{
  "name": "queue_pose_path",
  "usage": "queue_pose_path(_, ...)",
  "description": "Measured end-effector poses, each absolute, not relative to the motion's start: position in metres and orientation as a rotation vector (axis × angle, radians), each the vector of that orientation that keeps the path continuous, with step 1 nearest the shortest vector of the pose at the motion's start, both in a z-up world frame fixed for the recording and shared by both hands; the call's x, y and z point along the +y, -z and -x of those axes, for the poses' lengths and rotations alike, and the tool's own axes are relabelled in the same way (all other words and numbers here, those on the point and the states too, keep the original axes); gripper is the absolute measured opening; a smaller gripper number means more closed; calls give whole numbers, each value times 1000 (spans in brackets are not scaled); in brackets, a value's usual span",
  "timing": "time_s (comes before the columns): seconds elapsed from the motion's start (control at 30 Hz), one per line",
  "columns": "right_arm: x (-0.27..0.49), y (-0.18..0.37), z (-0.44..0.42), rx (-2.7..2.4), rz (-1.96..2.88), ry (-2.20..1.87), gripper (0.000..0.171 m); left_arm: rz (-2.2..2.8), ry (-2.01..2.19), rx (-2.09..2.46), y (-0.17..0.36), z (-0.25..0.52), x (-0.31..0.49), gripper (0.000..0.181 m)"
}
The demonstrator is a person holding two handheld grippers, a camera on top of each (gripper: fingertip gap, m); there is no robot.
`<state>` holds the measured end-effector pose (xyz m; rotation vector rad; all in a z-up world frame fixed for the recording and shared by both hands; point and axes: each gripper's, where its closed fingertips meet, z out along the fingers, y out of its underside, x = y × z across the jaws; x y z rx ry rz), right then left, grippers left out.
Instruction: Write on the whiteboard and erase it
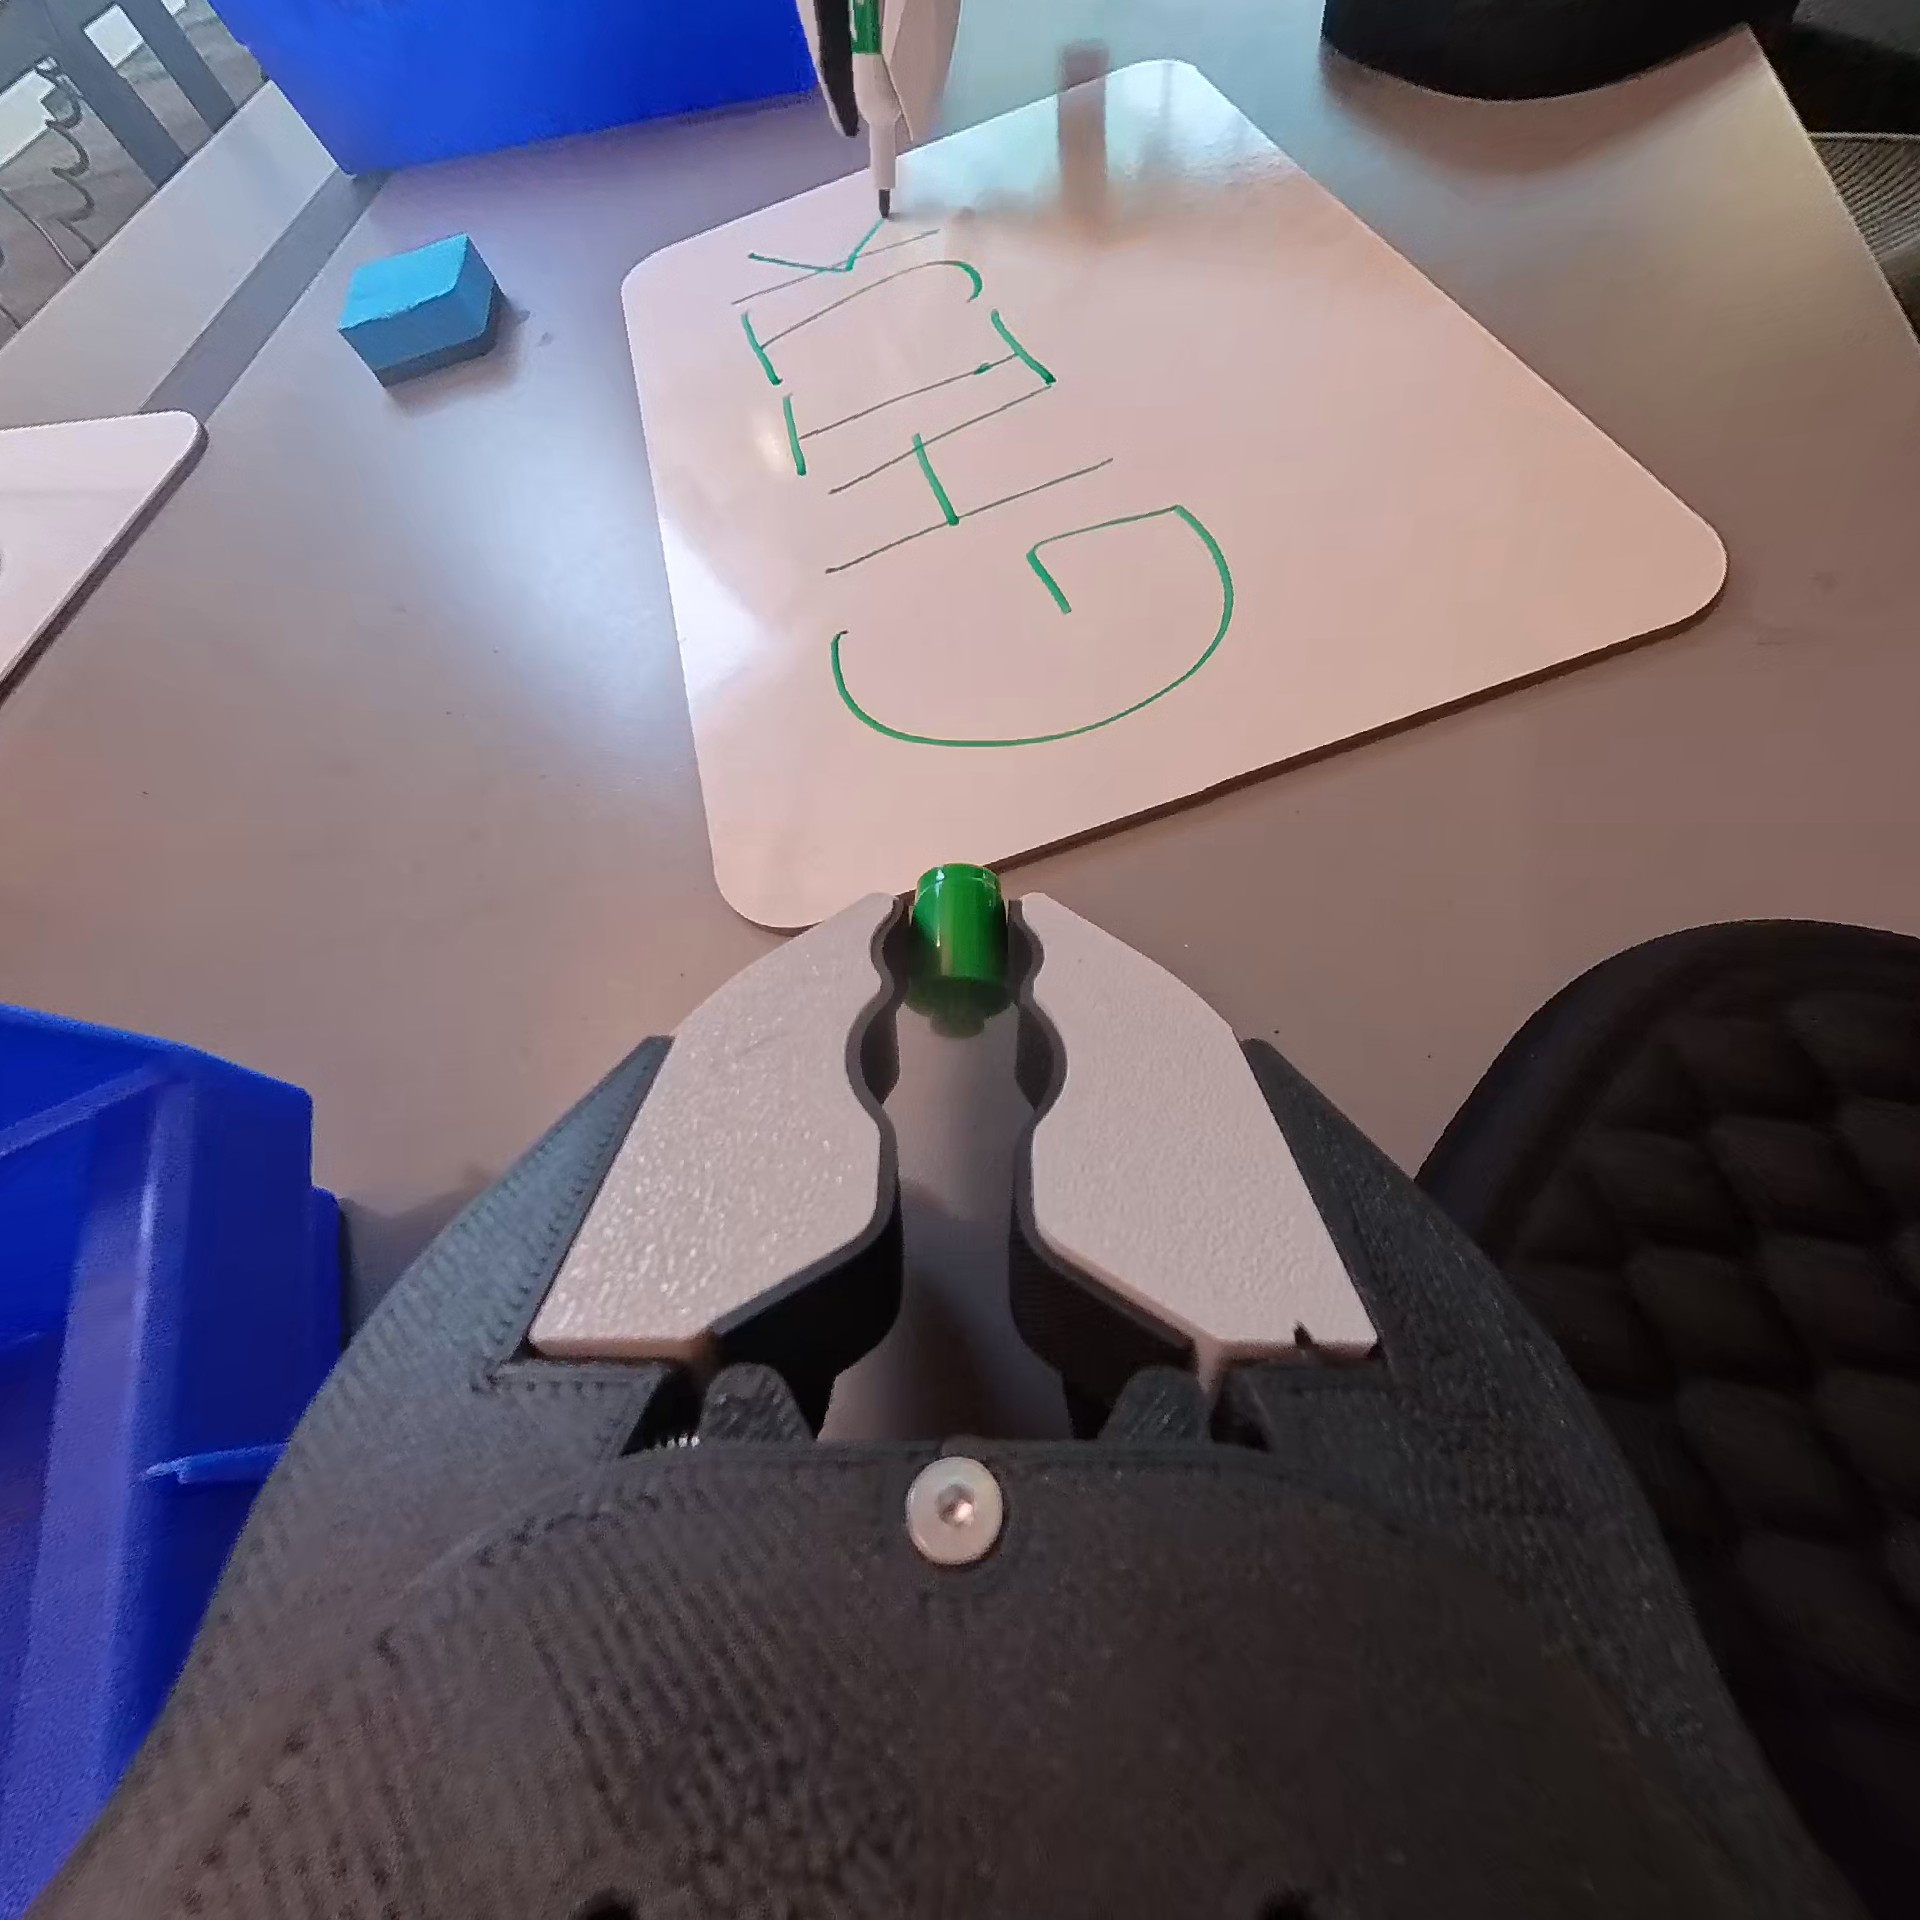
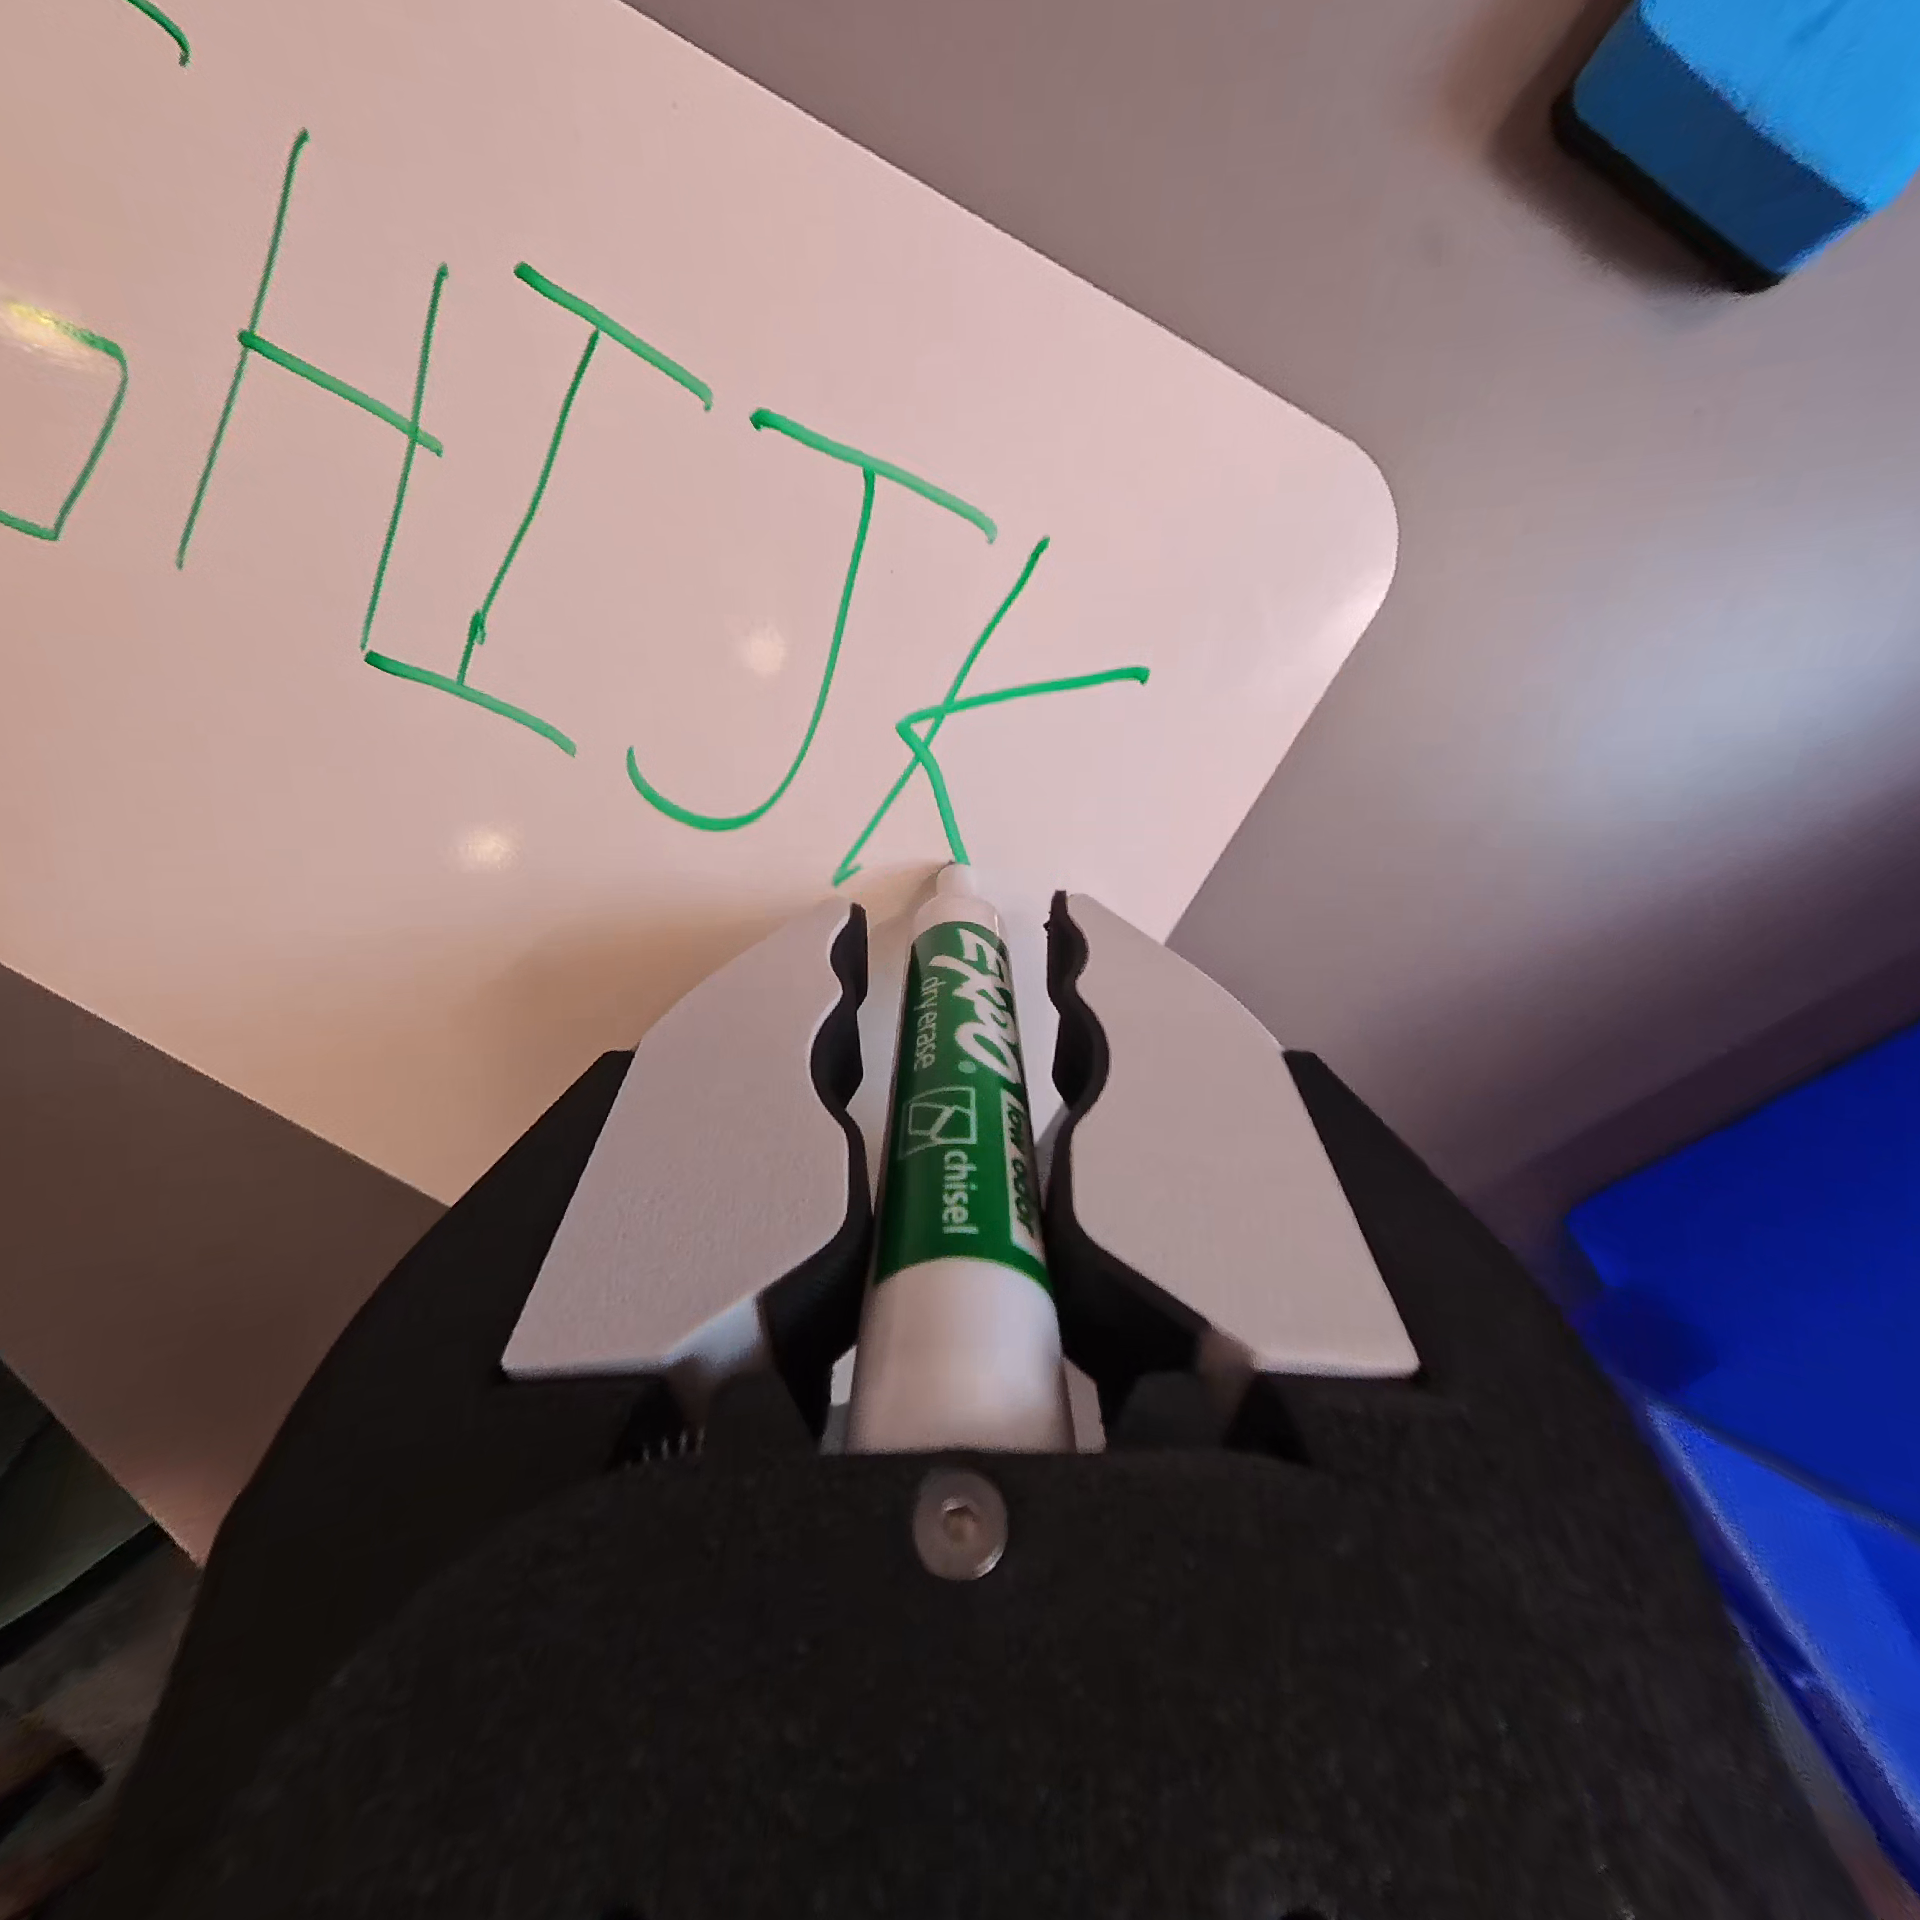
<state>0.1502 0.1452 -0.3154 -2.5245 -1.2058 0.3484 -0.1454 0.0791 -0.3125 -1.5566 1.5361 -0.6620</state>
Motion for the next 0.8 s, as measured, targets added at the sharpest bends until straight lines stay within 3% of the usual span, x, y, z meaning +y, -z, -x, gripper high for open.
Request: queue_pose_path(0.8,183,306,-152,-1292,2388,-427,34,1556,659,1537,313,146,79,18)
